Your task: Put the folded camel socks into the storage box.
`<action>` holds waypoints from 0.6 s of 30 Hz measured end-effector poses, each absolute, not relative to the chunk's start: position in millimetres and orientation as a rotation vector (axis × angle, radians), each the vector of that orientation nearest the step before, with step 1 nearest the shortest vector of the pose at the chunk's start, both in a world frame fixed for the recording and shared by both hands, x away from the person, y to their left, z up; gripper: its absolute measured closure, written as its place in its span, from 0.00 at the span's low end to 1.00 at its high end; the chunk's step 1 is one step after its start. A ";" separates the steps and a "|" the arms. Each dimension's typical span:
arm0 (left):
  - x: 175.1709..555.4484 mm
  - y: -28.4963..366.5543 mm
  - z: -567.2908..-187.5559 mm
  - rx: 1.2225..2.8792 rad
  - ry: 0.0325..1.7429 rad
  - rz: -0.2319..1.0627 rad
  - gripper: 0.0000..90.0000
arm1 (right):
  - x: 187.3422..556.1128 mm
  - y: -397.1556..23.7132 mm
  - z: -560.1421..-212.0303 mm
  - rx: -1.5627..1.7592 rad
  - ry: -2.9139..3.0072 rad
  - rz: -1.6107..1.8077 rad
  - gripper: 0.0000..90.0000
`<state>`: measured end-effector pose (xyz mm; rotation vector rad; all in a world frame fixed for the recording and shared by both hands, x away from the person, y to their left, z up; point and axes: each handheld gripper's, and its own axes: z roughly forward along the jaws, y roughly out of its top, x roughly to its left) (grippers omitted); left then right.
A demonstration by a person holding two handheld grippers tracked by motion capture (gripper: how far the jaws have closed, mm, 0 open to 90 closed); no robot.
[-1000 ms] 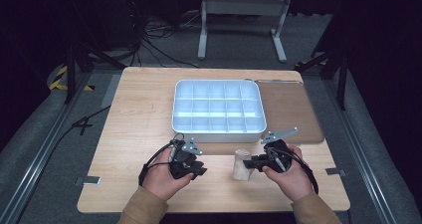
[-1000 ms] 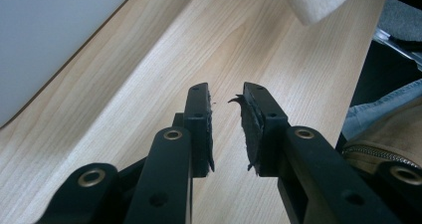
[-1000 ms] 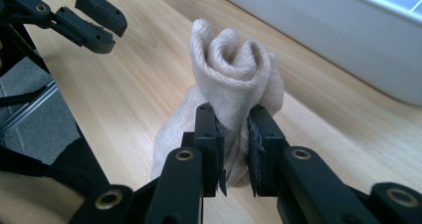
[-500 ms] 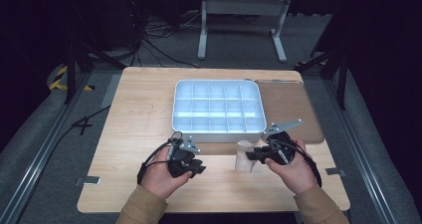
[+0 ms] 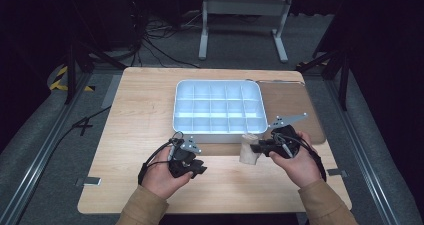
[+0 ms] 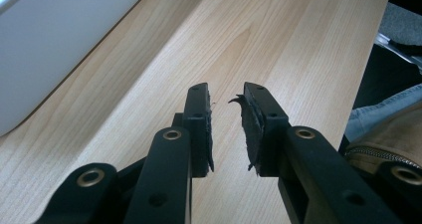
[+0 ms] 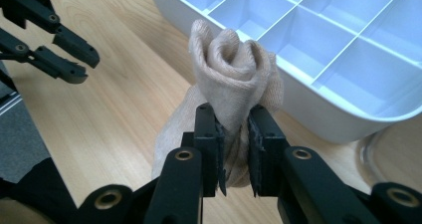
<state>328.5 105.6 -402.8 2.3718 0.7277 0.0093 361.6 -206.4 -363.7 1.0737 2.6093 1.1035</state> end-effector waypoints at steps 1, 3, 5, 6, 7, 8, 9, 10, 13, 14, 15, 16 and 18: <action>328.7 106.0 -402.9 2.371 0.726 0.010 0.82 | 362.8 -206.8 -362.6 1.069 2.602 1.096 0.86; 328.5 106.7 -403.0 2.370 0.732 0.014 0.81 | 364.9 -207.6 -360.3 1.064 2.594 1.092 0.86; 328.4 107.5 -402.8 2.364 0.740 0.013 0.81 | 367.5 -208.8 -357.7 1.057 2.585 1.091 0.86; 328.8 108.3 -402.4 2.365 0.736 0.019 0.81 | 369.1 -209.3 -356.6 1.057 2.581 1.087 0.86; 329.3 109.2 -401.9 2.370 0.732 0.017 0.81 | 370.6 -209.8 -355.4 1.062 2.578 1.086 0.86; 329.1 109.6 -402.1 2.365 0.739 0.016 0.81 | 372.7 -210.6 -354.5 1.057 2.575 1.078 0.86; 329.4 110.1 -402.3 2.363 0.738 0.018 0.81 | 374.5 -211.3 -353.4 1.056 2.572 1.074 0.86; 329.1 110.7 -402.2 2.365 0.746 0.017 0.81 | 376.3 -211.9 -352.4 1.057 2.570 1.073 0.86; 329.7 113.0 -402.3 2.362 0.753 0.026 0.80 | 380.8 -213.4 -350.6 1.054 2.562 1.067 0.86; 329.5 114.4 -402.3 2.359 0.757 0.032 0.80 | 383.3 -213.9 -349.6 1.054 2.562 1.058 0.86; 328.9 115.3 -402.0 2.358 0.764 0.025 0.80 | 385.8 -214.3 -348.6 1.050 2.559 1.049 0.86; 329.0 116.8 -401.6 2.356 0.760 0.032 0.80 | 387.9 -214.7 -347.5 1.043 2.557 1.043 0.86; 328.6 118.8 -401.4 2.352 0.765 0.040 0.80 | 392.3 -215.1 -344.4 1.042 2.553 1.033 0.86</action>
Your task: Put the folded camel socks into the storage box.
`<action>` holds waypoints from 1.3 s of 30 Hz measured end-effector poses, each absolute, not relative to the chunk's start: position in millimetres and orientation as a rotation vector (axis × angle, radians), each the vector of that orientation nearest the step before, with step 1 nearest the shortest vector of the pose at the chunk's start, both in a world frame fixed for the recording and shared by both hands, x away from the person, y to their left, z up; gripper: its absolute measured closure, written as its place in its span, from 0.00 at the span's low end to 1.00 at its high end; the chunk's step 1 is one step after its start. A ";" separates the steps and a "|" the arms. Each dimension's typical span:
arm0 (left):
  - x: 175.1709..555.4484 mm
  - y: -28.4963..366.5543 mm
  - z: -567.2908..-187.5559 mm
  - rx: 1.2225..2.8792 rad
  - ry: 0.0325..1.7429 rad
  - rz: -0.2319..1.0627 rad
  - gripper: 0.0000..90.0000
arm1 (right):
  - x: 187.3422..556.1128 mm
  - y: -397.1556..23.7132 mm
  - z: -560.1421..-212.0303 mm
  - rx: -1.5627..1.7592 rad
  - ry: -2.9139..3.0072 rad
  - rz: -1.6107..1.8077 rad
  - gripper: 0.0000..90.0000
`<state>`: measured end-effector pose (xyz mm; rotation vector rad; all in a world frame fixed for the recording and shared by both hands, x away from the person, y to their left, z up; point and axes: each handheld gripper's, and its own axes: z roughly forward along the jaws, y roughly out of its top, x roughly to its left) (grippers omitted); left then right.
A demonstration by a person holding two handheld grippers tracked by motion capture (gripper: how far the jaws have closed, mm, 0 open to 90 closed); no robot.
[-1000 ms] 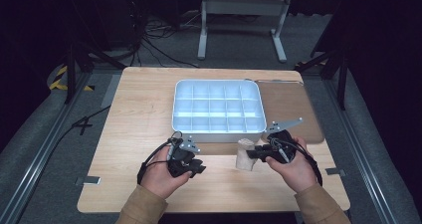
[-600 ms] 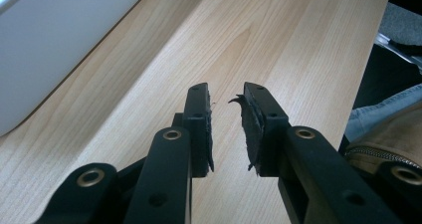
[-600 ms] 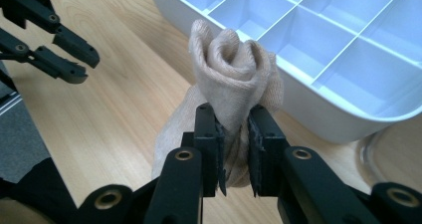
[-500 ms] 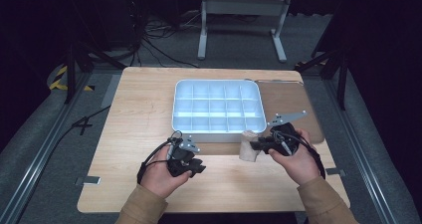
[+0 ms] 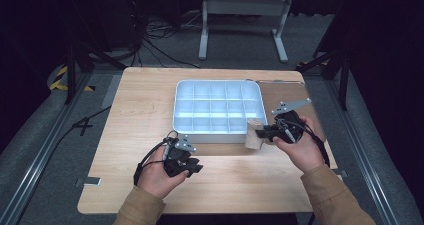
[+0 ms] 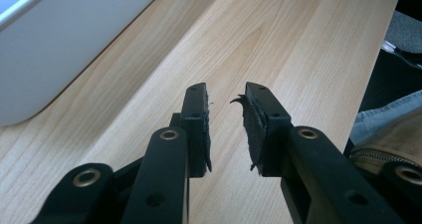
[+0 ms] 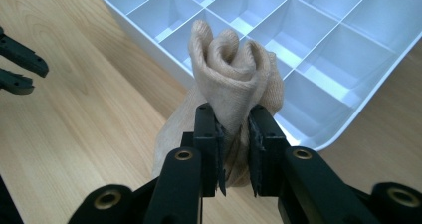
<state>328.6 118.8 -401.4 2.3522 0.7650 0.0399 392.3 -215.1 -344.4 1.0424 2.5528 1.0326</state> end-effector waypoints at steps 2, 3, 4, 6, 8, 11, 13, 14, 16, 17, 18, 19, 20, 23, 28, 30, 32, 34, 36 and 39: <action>328.3 120.2 -401.3 2.341 0.779 0.038 0.80 | 396.4 -215.9 -341.5 1.042 2.548 1.034 0.86; 328.4 121.2 -400.3 2.348 0.781 0.040 0.80 | 398.6 -216.3 -340.3 1.039 2.545 1.035 0.86; 328.1 121.7 -400.4 2.340 0.786 0.044 0.80 | 400.7 -216.7 -338.9 1.038 2.545 1.033 0.86; 328.3 123.9 -399.4 2.344 0.784 0.049 0.80 | 405.1 -217.3 -337.0 1.037 2.542 1.029 0.86; 328.1 126.4 -399.7 2.339 0.791 0.055 0.79 | 409.4 -217.4 -335.3 1.037 2.541 1.019 0.86; 327.3 130.9 -400.3 2.334 0.806 0.066 0.79 | 416.4 -216.8 -333.0 1.039 2.534 1.002 0.86; 326.6 133.1 -400.0 2.319 0.828 0.068 0.79 | 421.8 -216.1 -331.3 1.035 2.538 0.984 0.86; 326.6 133.1 -400.0 2.319 0.828 0.068 0.78 | 421.8 -216.1 -331.3 1.035 2.538 0.984 0.86; 325.3 134.4 -399.2 2.317 0.823 0.077 0.77 | 431.6 -213.1 -329.6 1.030 2.540 0.955 0.86; 325.3 134.4 -399.2 2.317 0.823 0.077 0.77 | 431.6 -213.1 -329.6 1.030 2.540 0.955 0.86; 323.9 135.8 -399.8 2.308 0.834 0.076 0.77 | 433.7 -212.5 -329.2 1.026 2.540 0.945 0.86; 323.3 138.1 -400.4 2.306 0.840 0.079 0.77 | 438.1 -211.1 -328.7 1.020 2.536 0.938 0.86; 323.3 138.1 -400.4 2.306 0.840 0.079 0.77 | 438.1 -211.1 -328.7 1.020 2.536 0.938 0.86; 322.0 143.5 -400.2 2.301 0.853 0.087 0.76 | 449.4 -208.9 -330.4 1.029 2.527 0.901 0.86; 319.3 150.1 -400.1 2.285 0.877 0.090 0.76 | 460.1 -203.8 -337.1 1.037 2.538 0.834 0.86; 319.1 151.3 -400.4 2.283 0.879 0.093 0.76 | 463.1 -202.2 -340.5 1.038 2.548 0.804 0.86; 319.2 151.9 -400.6 2.290 0.879 0.089 0.76 | 465.9 -201.0 -344.5 1.037 2.550 0.760 0.86; 319.1 151.3 -401.4 2.285 0.884 0.087 0.76 | 467.3 -200.1 -347.8 1.027 2.546 0.709 0.86; 319.5 151.2 -401.4 2.289 0.879 0.088 0.76 | 468.2 -198.8 -351.7 1.021 2.553 0.680 0.86; 319.9 150.7 -401.6 2.289 0.880 0.083 0.76 | 469.3 -197.1 -358.0 1.006 2.561 0.648 0.86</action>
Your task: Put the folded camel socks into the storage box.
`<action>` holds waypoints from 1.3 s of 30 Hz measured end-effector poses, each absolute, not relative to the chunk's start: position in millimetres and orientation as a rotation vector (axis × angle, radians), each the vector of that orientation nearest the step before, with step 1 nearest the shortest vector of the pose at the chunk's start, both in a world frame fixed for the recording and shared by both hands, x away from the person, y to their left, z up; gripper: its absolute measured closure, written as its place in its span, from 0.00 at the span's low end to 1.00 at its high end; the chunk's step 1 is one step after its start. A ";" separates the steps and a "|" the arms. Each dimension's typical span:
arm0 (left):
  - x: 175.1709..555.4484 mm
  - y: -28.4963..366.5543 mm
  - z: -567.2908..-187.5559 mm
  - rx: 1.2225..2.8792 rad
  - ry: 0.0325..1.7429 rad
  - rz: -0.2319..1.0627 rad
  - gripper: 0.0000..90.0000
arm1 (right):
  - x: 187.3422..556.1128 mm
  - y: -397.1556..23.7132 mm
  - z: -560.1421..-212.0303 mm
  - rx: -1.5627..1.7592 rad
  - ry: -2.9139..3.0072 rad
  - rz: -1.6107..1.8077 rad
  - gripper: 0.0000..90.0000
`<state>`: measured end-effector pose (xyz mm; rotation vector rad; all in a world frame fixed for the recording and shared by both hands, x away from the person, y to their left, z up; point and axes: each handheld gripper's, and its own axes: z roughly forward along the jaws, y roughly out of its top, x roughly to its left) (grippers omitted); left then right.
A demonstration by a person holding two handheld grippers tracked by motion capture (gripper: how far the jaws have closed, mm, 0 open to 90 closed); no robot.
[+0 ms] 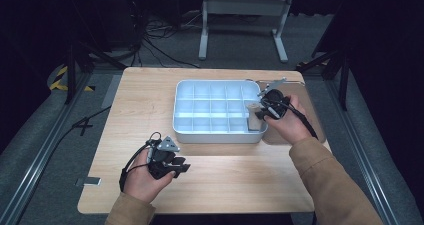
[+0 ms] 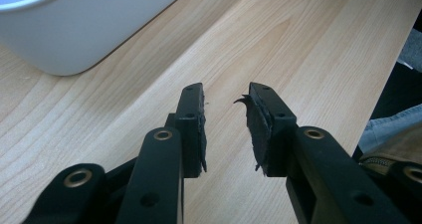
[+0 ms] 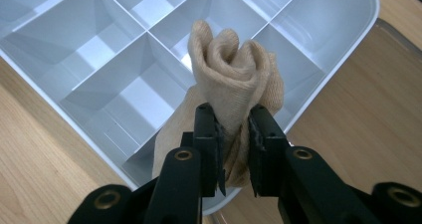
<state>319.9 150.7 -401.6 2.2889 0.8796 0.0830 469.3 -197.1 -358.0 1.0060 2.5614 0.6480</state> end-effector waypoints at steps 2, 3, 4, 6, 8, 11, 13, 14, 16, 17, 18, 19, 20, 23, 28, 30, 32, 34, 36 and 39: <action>320.8 150.5 -401.6 2.294 0.869 0.088 0.76 | 469.8 -195.8 -362.7 1.016 2.568 0.637 0.86; 320.6 149.9 -401.9 2.291 0.877 0.084 0.76 | 470.0 -195.6 -364.3 1.016 2.570 0.634 0.86; 320.7 149.7 -401.8 2.294 0.877 0.083 0.76 | 470.6 -195.3 -366.9 1.021 2.582 0.622 0.86; 321.2 149.5 -402.0 2.297 0.873 0.081 0.76 | 471.2 -194.2 -370.6 1.035 2.600 0.603 0.86; 321.3 149.3 -402.3 2.295 0.874 0.081 0.76 | 472.2 -193.9 -374.0 1.045 2.615 0.586 0.86; 321.7 149.5 -402.4 2.296 0.874 0.080 0.76 | 474.4 -193.7 -379.0 1.068 2.642 0.560 0.86; 321.7 149.8 -402.4 2.297 0.876 0.079 0.76 | 475.6 -193.3 -382.2 1.085 2.660 0.550 0.86; 321.8 150.0 -402.4 2.297 0.875 0.079 0.76 | 476.1 -193.1 -383.6 1.090 2.665 0.549 0.86; 321.8 150.1 -402.5 2.297 0.876 0.079 0.76 | 476.7 -192.6 -384.8 1.097 2.669 0.547 0.86; 321.8 150.0 -402.6 2.296 0.877 0.078 0.76 | 477.2 -192.1 -385.9 1.103 2.673 0.541 0.86; 321.8 149.9 -402.9 2.295 0.877 0.078 0.76 | 477.7 -191.0 -387.3 1.109 2.680 0.533 0.86; 321.8 149.8 -402.8 2.297 0.877 0.078 0.76 | 478.3 -190.2 -388.7 1.113 2.685 0.523 0.86; 321.7 149.6 -402.9 2.298 0.879 0.076 0.76 | 478.7 -189.4 -389.9 1.120 2.689 0.514 0.86; 321.8 149.5 -402.9 2.301 0.877 0.075 0.76 | 481.4 -186.6 -395.6 1.146 2.711 0.473 0.86; 321.9 149.4 -403.1 2.301 0.876 0.074 0.76 | 484.0 -180.2 -405.0 1.153 2.726 0.410 0.86; 322.0 149.3 -403.2 2.304 0.873 0.071 0.76 | 485.1 -178.2 -408.5 1.156 2.727 0.383 0.86; 322.1 149.5 -403.1 2.305 0.870 0.076 0.76 | 486.3 -177.3 -411.3 1.145 2.732 0.366 0.86; 321.7 149.6 -402.9 2.301 0.879 0.073 0.76 | 487.8 -175.6 -415.6 1.140 2.739 0.339 0.86; 321.8 149.8 -403.0 2.301 0.879 0.074 0.76 | 489.2 -173.6 -419.9 1.136 2.740 0.319 0.86; 322.4 149.4 -403.8 2.302 0.872 0.072 0.76 | 489.6 -171.7 -420.9 1.140 2.738 0.302 0.86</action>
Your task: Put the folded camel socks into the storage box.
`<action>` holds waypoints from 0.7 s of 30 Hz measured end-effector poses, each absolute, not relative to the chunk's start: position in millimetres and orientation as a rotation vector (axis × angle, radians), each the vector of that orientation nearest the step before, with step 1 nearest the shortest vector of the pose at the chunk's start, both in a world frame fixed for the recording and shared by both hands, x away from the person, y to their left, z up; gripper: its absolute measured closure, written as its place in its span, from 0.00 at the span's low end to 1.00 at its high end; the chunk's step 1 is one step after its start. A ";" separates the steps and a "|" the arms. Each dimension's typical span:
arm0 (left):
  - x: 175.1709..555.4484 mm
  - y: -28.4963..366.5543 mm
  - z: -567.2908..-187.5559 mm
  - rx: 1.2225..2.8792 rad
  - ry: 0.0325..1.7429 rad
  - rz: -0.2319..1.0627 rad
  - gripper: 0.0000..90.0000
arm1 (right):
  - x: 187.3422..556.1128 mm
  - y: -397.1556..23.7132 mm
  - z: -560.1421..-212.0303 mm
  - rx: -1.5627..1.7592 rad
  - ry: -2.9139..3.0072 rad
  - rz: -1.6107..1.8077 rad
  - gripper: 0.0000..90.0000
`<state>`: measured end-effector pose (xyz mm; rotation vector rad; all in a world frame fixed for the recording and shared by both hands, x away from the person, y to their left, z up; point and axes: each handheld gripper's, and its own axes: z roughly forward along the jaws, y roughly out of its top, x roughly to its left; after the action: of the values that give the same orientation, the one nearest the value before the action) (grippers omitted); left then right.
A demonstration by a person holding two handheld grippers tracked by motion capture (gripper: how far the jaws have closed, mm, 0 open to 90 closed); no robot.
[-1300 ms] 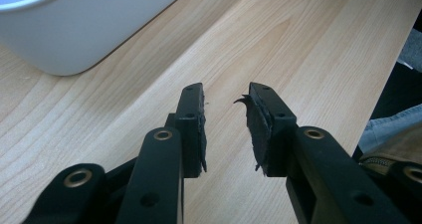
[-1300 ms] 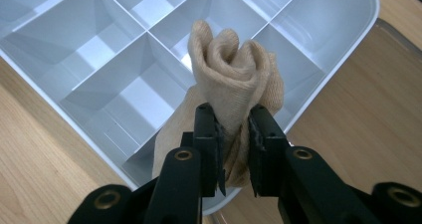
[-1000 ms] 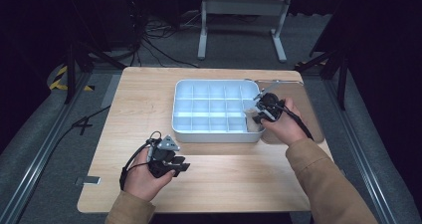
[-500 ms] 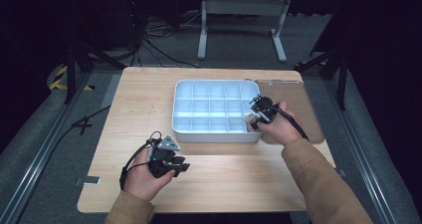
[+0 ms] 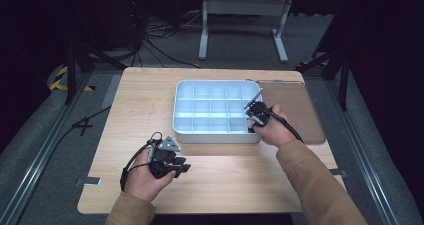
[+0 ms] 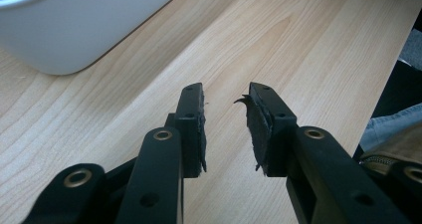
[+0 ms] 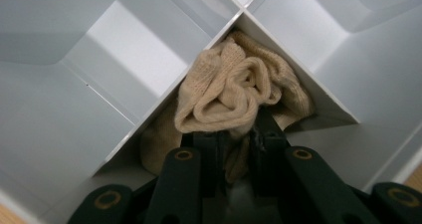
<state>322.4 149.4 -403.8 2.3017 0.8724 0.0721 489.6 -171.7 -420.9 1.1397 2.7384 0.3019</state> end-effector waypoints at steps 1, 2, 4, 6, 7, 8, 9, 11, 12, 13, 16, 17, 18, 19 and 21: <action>322.2 149.2 -404.0 2.301 0.876 0.071 0.76 | 489.6 -171.9 -420.8 1.137 2.740 0.305 0.86; 322.2 149.0 -404.2 2.302 0.876 0.069 0.76 | 489.3 -172.1 -420.5 1.138 2.737 0.306 0.85; 322.4 149.1 -404.4 2.301 0.876 0.068 0.76 | 488.8 -173.8 -419.1 1.132 2.745 0.324 0.85; 322.6 149.4 -404.4 2.300 0.878 0.067 0.76 | 486.8 -175.9 -416.1 1.138 2.739 0.343 0.83; 322.8 149.5 -404.3 2.302 0.879 0.068 0.76 | 485.5 -176.4 -414.6 1.143 2.732 0.356 0.82; 323.0 149.7 -404.3 2.305 0.880 0.072 0.76 | 484.0 -176.6 -412.8 1.143 2.728 0.365 0.81; 323.0 149.6 -404.3 2.305 0.880 0.072 0.76 | 482.3 -176.8 -410.4 1.128 2.722 0.370 0.78; 323.0 149.5 -404.3 2.307 0.878 0.072 0.75 | 480.1 -176.9 -407.5 1.120 2.708 0.382 0.73; 323.2 149.4 -404.4 2.307 0.874 0.072 0.75 | 478.6 -178.2 -404.6 1.112 2.699 0.395 0.73; 322.9 149.3 -404.3 2.303 0.877 0.070 0.75 | 477.9 -179.3 -403.0 1.111 2.697 0.405 0.73; 322.9 149.4 -404.3 2.300 0.877 0.069 0.75 | 474.4 -184.5 -394.7 1.114 2.688 0.458 0.72; 322.9 149.4 -404.2 2.301 0.879 0.068 0.75 | 473.3 -185.5 -392.7 1.112 2.682 0.470 0.72; 323.1 149.6 -404.2 2.303 0.876 0.073 0.75 | 472.0 -186.9 -389.8 1.110 2.680 0.488 0.72; 323.0 149.6 -404.2 2.304 0.878 0.072 0.75 | 470.6 -188.3 -386.6 1.107 2.679 0.501 0.72; 322.3 149.4 -404.1 2.295 0.887 0.063 0.75 | 467.1 -190.5 -380.7 1.102 2.674 0.536 0.72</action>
<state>322.3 149.4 -404.1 2.2946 0.8875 0.0632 467.1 -190.5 -380.7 1.1016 2.6738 0.5358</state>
